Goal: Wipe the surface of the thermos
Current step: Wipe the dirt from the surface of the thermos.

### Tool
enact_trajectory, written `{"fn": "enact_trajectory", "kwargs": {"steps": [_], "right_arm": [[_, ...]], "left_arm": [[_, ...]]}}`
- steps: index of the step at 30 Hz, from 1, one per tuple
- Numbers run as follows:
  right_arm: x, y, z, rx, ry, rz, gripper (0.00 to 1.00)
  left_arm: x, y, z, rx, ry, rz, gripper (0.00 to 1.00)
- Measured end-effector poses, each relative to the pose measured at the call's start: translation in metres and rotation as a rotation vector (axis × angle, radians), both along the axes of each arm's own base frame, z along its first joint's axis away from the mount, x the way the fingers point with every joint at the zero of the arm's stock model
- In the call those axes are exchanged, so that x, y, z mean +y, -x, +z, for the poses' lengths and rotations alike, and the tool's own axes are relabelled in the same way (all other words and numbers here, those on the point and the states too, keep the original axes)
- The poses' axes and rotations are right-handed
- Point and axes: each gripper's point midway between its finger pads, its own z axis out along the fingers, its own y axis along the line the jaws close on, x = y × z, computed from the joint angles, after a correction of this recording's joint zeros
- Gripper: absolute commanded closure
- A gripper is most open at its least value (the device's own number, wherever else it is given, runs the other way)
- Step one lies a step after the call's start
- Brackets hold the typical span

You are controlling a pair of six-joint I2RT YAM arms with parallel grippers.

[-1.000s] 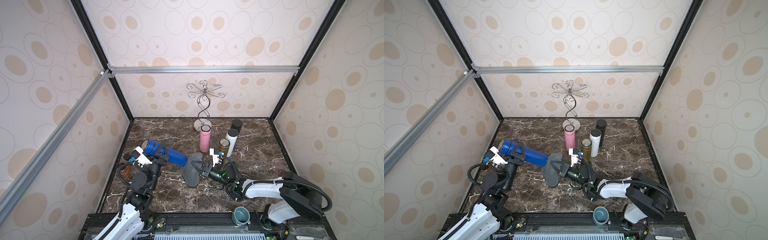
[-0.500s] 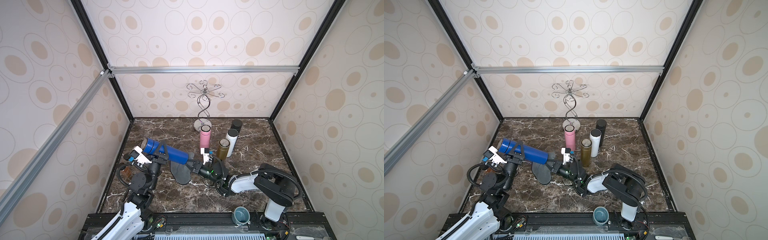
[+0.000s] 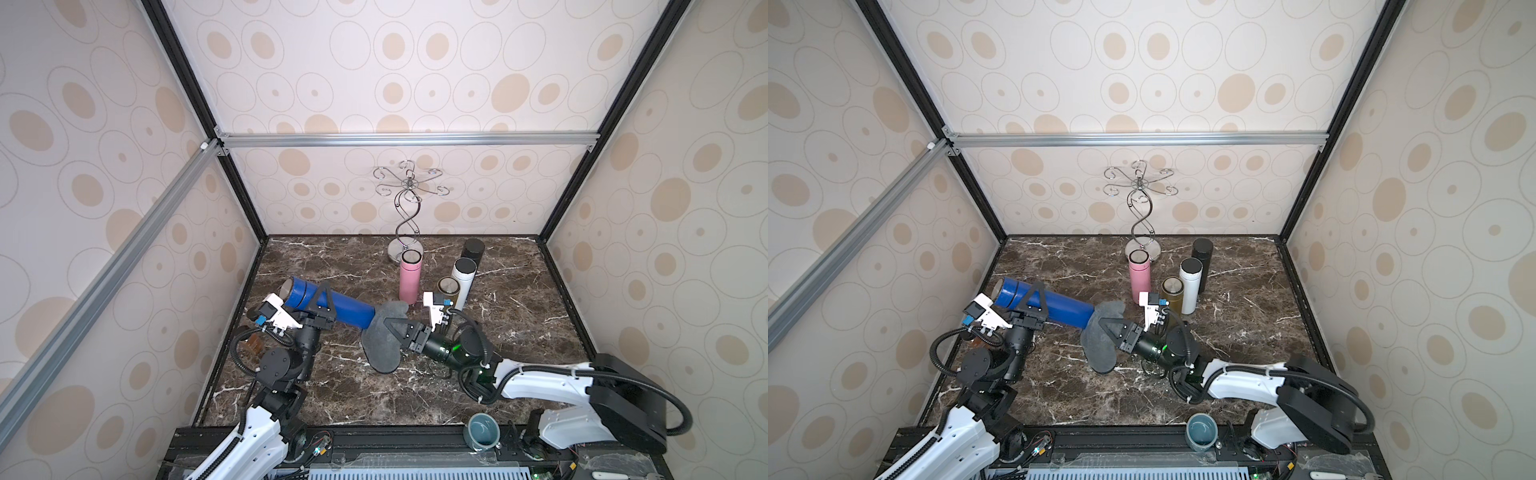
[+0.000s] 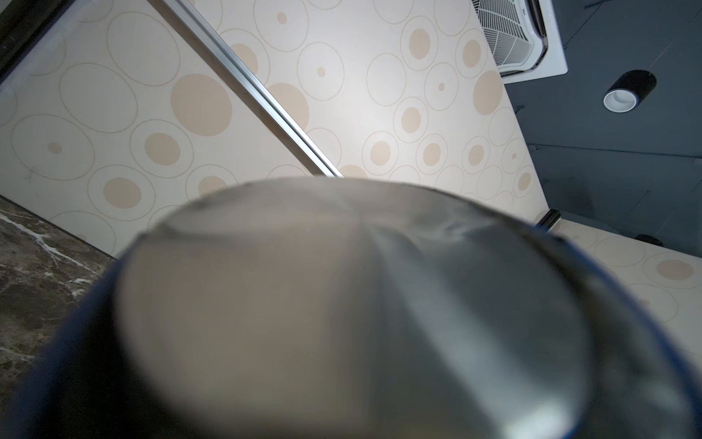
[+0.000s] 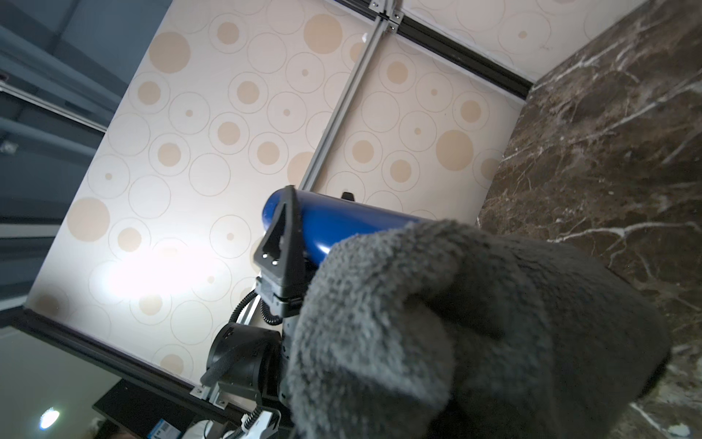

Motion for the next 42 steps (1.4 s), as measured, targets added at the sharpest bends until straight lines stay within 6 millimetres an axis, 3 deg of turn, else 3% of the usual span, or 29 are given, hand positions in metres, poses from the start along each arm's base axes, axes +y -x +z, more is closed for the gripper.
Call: {"fn": "enact_trajectory", "kwargs": {"steps": [4,11,14,18,22,26,37,42], "right_arm": [[-0.001,0.006,0.037,-0.115,0.128,-0.012,1.0],[-0.004,0.0,0.145,-0.375,0.244,-0.116,1.0],[0.005,-0.007,0.162,-0.443,0.286,-0.135,1.0],[0.034,-0.024,0.155,-0.472,0.357,-0.117,1.0],[0.067,-0.049,0.127,-0.442,0.426,-0.078,1.0],[0.085,-0.069,0.1,-0.391,0.49,-0.049,1.0],[0.088,-0.088,0.096,-0.335,0.66,-0.05,1.0],[0.089,-0.083,0.086,-0.351,0.713,-0.019,1.0]], "left_arm": [[-0.025,-0.016,-0.009,0.058,-0.133,-0.068,1.0],[-0.079,-0.021,-0.02,0.067,-0.357,-0.286,1.0],[-0.092,-0.018,-0.029,0.066,-0.422,-0.355,1.0],[-0.103,-0.011,-0.034,0.042,-0.466,-0.415,1.0],[-0.112,0.0,-0.035,-0.004,-0.493,-0.466,1.0],[-0.114,0.011,-0.037,-0.038,-0.512,-0.486,1.0],[-0.118,0.023,-0.031,-0.103,-0.546,-0.497,1.0],[-0.118,0.021,-0.035,-0.091,-0.564,-0.488,1.0]]}}
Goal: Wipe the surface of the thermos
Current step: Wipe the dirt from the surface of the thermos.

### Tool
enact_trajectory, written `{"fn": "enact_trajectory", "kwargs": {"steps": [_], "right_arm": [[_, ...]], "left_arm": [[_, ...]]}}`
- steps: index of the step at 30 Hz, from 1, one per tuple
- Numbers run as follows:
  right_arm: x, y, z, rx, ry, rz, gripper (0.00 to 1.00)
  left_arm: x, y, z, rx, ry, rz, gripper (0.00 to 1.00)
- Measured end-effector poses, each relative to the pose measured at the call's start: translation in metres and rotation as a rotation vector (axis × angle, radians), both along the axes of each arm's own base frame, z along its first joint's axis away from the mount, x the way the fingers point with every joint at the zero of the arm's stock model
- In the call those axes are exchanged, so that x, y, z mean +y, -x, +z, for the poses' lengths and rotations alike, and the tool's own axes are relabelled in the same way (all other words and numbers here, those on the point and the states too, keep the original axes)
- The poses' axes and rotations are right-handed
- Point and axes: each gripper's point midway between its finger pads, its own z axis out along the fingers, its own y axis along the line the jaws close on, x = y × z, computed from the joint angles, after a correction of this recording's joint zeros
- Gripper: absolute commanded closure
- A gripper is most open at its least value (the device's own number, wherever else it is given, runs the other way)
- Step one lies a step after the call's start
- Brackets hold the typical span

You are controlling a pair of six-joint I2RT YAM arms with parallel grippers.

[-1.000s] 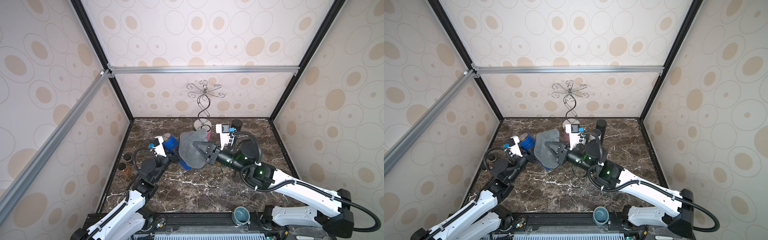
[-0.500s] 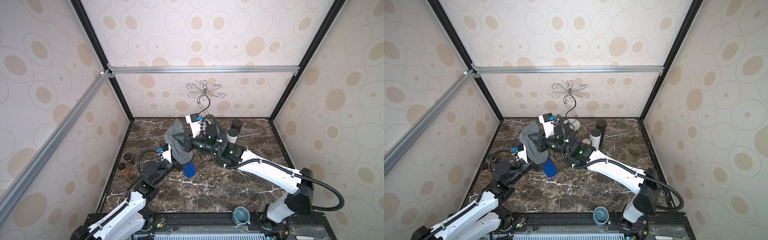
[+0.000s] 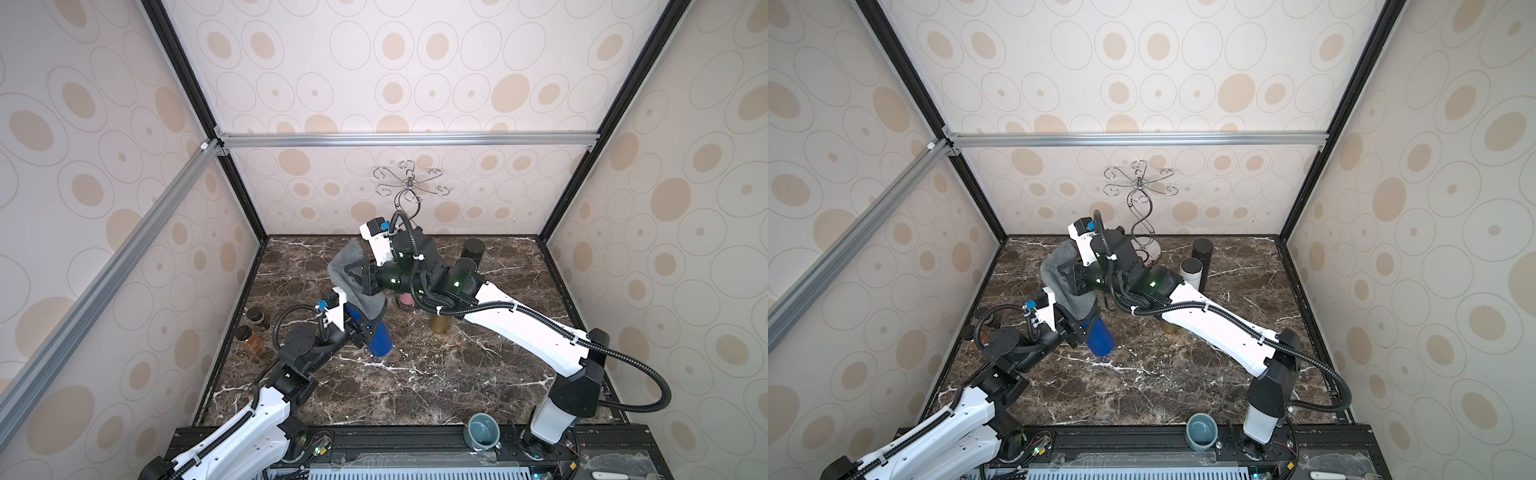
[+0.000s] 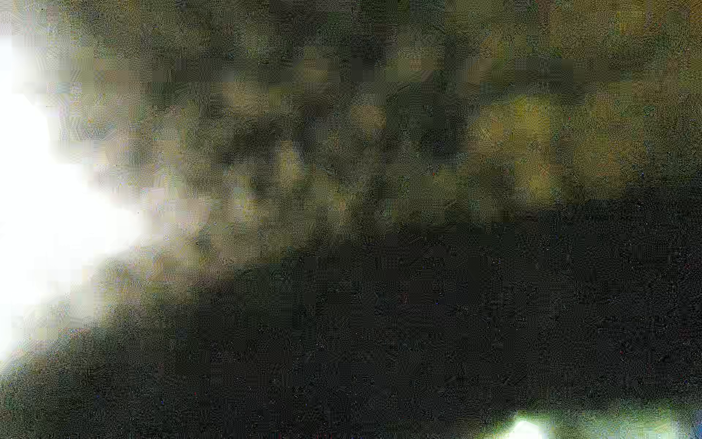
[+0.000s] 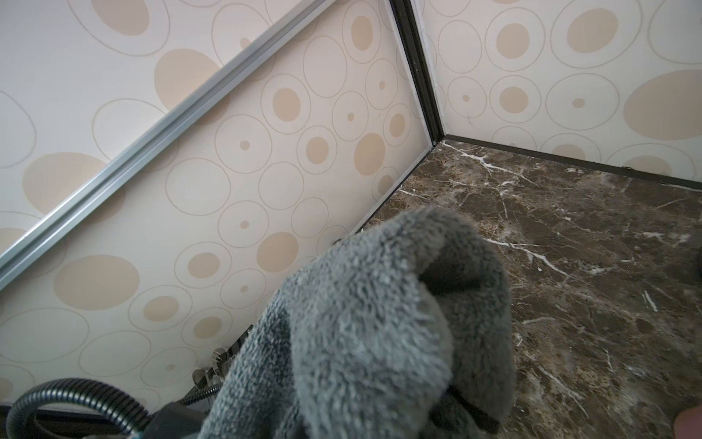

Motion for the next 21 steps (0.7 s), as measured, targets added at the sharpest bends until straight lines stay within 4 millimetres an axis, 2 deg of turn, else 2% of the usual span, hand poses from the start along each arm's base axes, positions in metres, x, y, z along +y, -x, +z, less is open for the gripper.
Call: {"fn": "enact_trajectory", "kwargs": {"steps": [5,9,13,18,21], "right_arm": [[-0.011,0.015,-0.008,-0.034,0.04,0.013,1.0],[-0.024,0.038,-0.009,-0.053,0.049,0.032,1.0],[-0.046,0.061,-0.012,-0.066,0.037,0.042,1.0],[-0.077,0.097,-0.033,-0.097,0.026,0.078,1.0],[-0.083,0.12,-0.053,-0.133,0.013,0.118,1.0]], "left_arm": [[-0.003,-0.002,-0.01,0.02,-0.032,-0.001,1.0],[0.0,-0.008,-0.015,0.035,-0.042,0.037,1.0],[0.004,-0.017,-0.021,0.05,-0.05,0.087,1.0],[0.022,-0.034,-0.019,0.084,-0.021,0.222,1.0],[0.039,-0.045,-0.008,0.113,0.032,0.336,1.0]]}}
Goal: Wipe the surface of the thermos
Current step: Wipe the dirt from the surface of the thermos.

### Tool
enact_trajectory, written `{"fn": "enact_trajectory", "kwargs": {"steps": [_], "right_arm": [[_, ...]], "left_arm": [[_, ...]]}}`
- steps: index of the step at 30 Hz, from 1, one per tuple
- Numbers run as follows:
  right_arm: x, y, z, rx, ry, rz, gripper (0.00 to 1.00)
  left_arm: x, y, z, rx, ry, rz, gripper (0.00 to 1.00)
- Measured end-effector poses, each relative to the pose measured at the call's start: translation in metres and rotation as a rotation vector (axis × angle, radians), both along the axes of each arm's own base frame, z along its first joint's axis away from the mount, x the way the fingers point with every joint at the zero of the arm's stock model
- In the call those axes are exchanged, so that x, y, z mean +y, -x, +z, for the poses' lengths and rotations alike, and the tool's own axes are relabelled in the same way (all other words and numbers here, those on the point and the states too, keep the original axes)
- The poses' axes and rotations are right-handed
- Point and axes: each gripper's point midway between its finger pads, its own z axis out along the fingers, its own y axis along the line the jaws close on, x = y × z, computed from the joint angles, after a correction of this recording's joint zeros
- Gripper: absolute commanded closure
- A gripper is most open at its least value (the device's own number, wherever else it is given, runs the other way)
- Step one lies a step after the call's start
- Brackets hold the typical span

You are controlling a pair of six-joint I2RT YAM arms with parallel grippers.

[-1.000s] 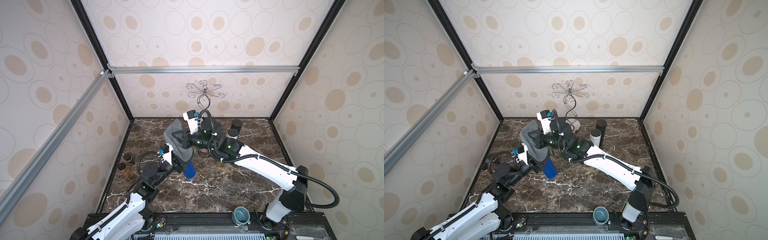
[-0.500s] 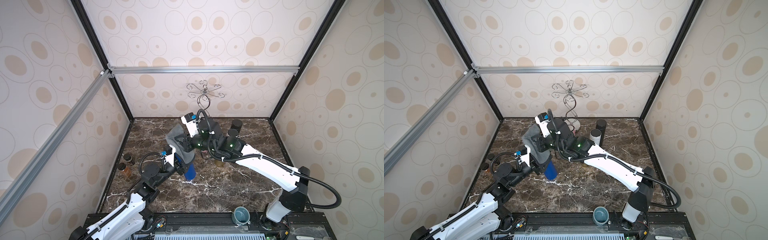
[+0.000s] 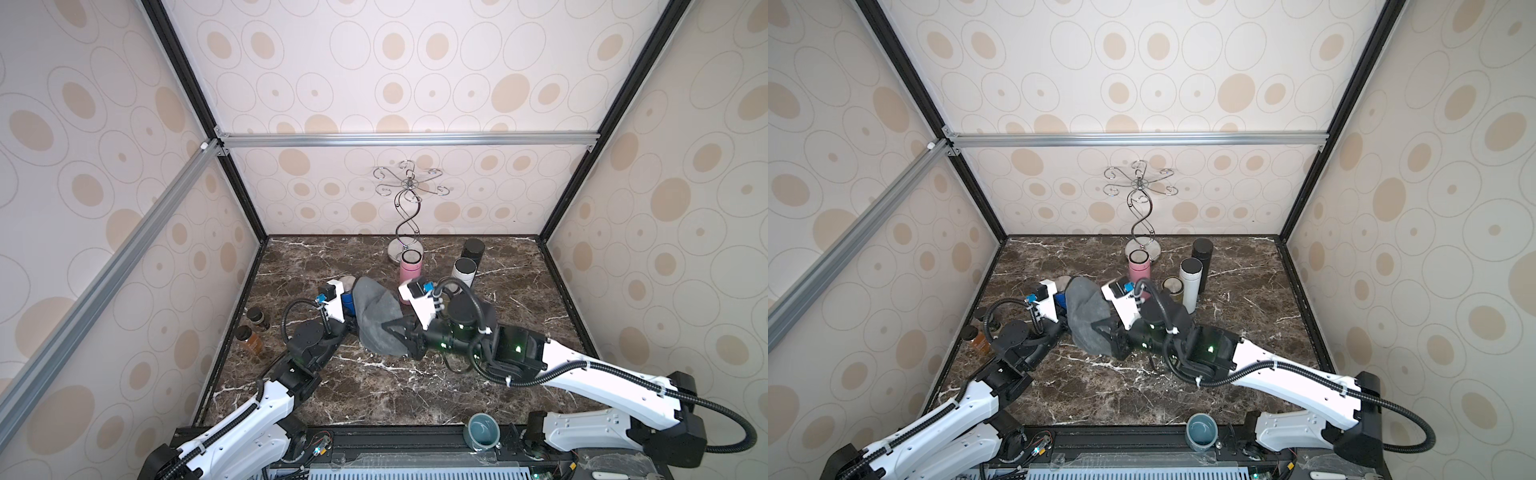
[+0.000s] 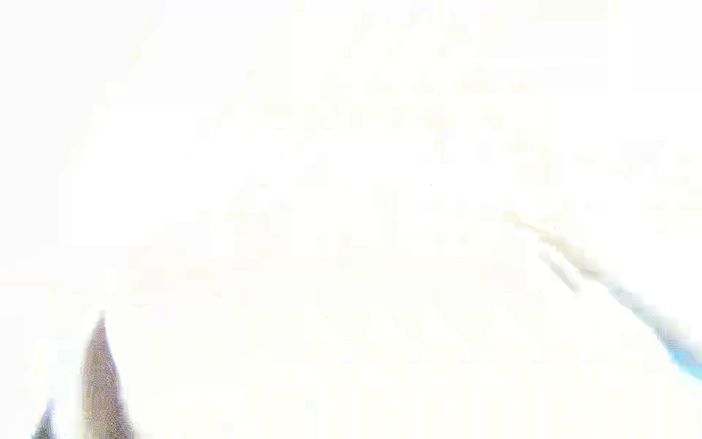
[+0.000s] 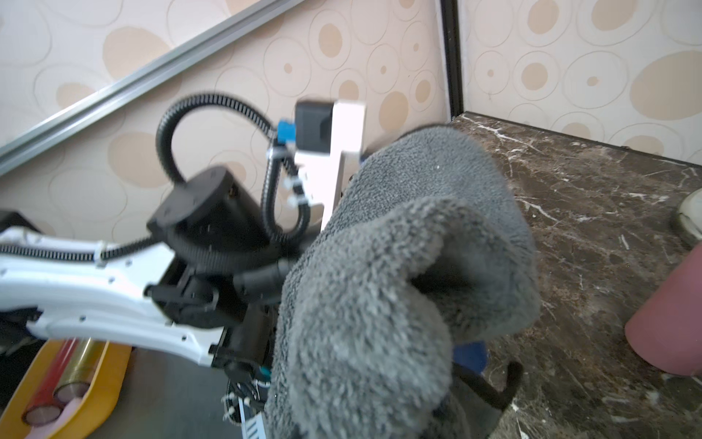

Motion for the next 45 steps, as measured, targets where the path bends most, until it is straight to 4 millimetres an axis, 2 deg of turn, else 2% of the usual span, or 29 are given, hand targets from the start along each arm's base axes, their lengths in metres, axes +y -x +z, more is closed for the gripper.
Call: {"fn": "enact_trajectory", "kwargs": {"steps": [3,6,9,12,15,18,21,25,32,35,40,43,45], "right_arm": [[0.014,0.012,-0.03,-0.052,0.038,0.014,1.0],[0.041,0.017,-0.059,-0.13,0.095,0.011,1.0],[0.067,0.015,-0.082,-0.217,0.144,-0.011,1.0],[0.083,0.004,-0.096,-0.302,0.174,-0.067,1.0],[0.09,-0.014,-0.093,-0.381,0.184,-0.155,1.0],[0.095,-0.031,-0.07,-0.461,0.148,-0.262,1.0],[0.1,-0.045,-0.052,-0.519,0.129,-0.352,1.0],[0.106,-0.056,-0.053,-0.556,0.147,-0.424,1.0],[0.088,-0.068,-0.059,-0.561,0.183,-0.538,1.0],[0.072,-0.068,-0.069,-0.532,0.207,-0.55,1.0],[0.024,-0.066,-0.08,-0.443,0.255,-0.585,1.0],[-0.011,-0.064,-0.074,-0.369,0.255,-0.596,1.0],[-0.034,-0.057,-0.061,-0.323,0.229,-0.588,1.0]], "left_arm": [[0.014,-0.008,0.017,0.019,0.06,0.093,1.0],[0.024,-0.014,0.038,0.03,0.124,0.157,1.0],[0.027,-0.019,0.055,0.041,0.18,0.181,1.0],[0.025,-0.023,0.058,0.064,0.211,0.182,1.0],[0.023,-0.025,0.047,0.104,0.208,0.184,1.0],[0.022,-0.025,0.041,0.123,0.208,0.184,1.0],[0.024,-0.023,0.044,0.119,0.22,0.183,1.0],[0.026,-0.021,0.049,0.106,0.231,0.185,1.0],[0.024,-0.02,0.049,0.108,0.229,0.175,1.0],[0.025,-0.019,0.051,0.102,0.233,0.179,1.0],[0.036,-0.015,0.059,0.073,0.227,0.219,1.0],[0.042,-0.013,0.06,0.051,0.198,0.247,1.0],[0.044,-0.014,0.054,0.046,0.165,0.265,1.0]]}}
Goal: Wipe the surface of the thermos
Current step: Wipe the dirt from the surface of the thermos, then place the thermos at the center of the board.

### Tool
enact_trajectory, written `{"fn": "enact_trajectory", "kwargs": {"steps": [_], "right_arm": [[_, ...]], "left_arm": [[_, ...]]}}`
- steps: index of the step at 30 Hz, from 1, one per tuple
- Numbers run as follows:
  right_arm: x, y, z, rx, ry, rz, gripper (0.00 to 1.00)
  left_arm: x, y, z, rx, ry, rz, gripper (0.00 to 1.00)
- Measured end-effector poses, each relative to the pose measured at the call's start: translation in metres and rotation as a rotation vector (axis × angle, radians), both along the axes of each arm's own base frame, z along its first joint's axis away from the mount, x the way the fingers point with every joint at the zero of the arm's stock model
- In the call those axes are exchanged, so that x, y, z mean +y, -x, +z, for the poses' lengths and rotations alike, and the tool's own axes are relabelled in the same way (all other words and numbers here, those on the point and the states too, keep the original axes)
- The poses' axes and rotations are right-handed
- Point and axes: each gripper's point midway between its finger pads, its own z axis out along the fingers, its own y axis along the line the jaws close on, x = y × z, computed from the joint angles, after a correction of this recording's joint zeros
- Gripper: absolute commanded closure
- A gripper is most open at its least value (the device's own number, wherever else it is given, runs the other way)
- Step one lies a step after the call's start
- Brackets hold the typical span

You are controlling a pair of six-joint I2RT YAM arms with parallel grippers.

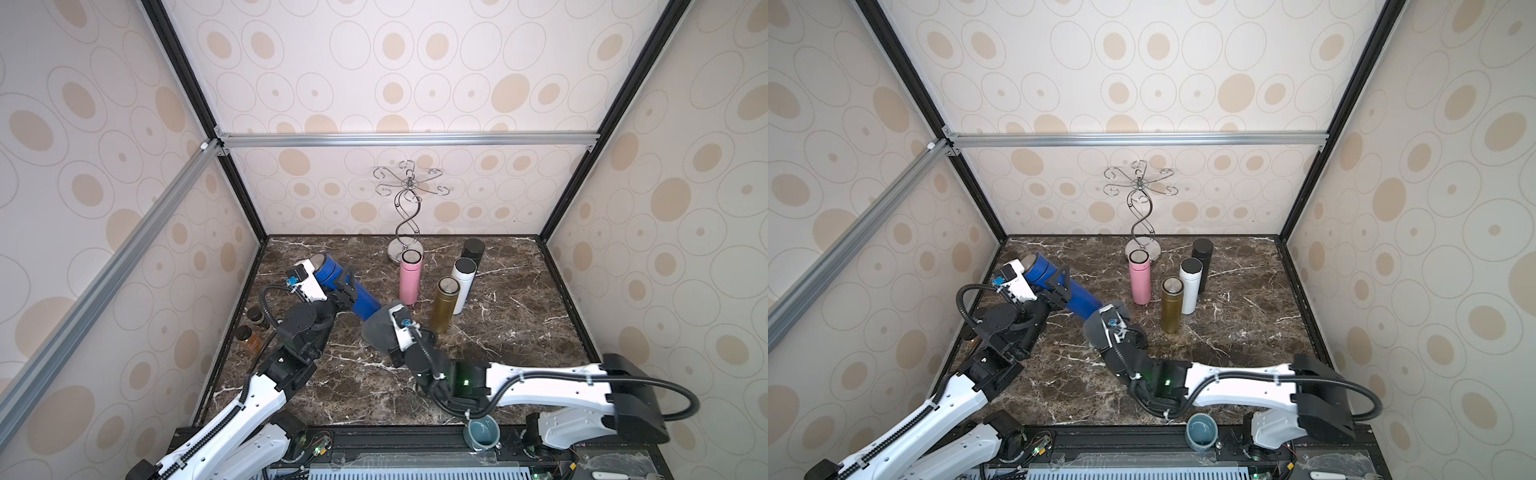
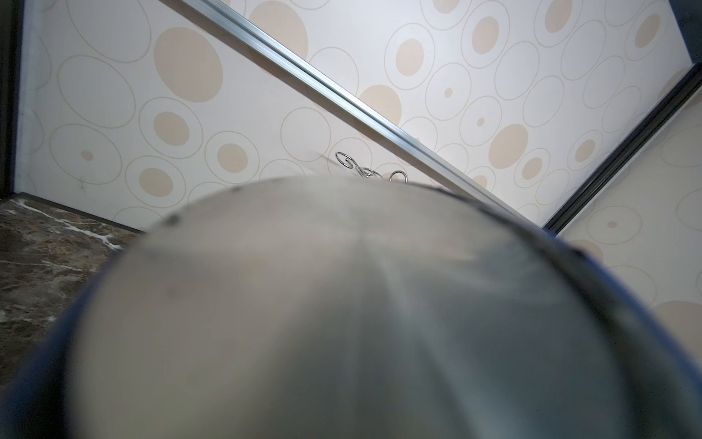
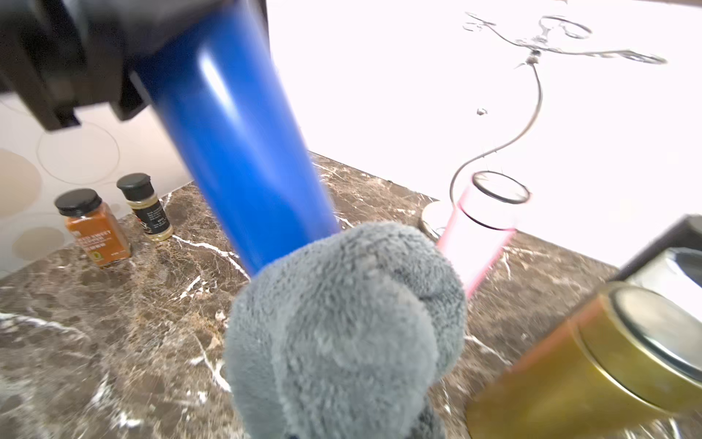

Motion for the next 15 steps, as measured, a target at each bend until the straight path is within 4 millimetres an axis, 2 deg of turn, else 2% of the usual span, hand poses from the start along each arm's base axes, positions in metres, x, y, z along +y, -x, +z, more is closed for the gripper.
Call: {"fn": "enact_trajectory", "kwargs": {"steps": [5,9,12,15], "right_arm": [[-0.063,0.014,0.048,0.082,-0.094,-0.011,1.0],[-0.129,0.012,0.082,0.149,-0.156,-0.121,1.0],[-0.174,0.017,0.088,0.184,-0.16,-0.215,1.0],[-0.214,0.021,0.082,0.208,-0.141,-0.313,1.0]], "left_arm": [[0.003,-0.005,-0.032,0.032,-0.122,0.036,1.0],[-0.003,-0.008,-0.05,0.035,-0.208,0.019,1.0],[-0.016,-0.013,-0.057,0.017,-0.25,-0.031,1.0],[-0.032,-0.017,-0.063,0.001,-0.274,-0.096,1.0]]}}
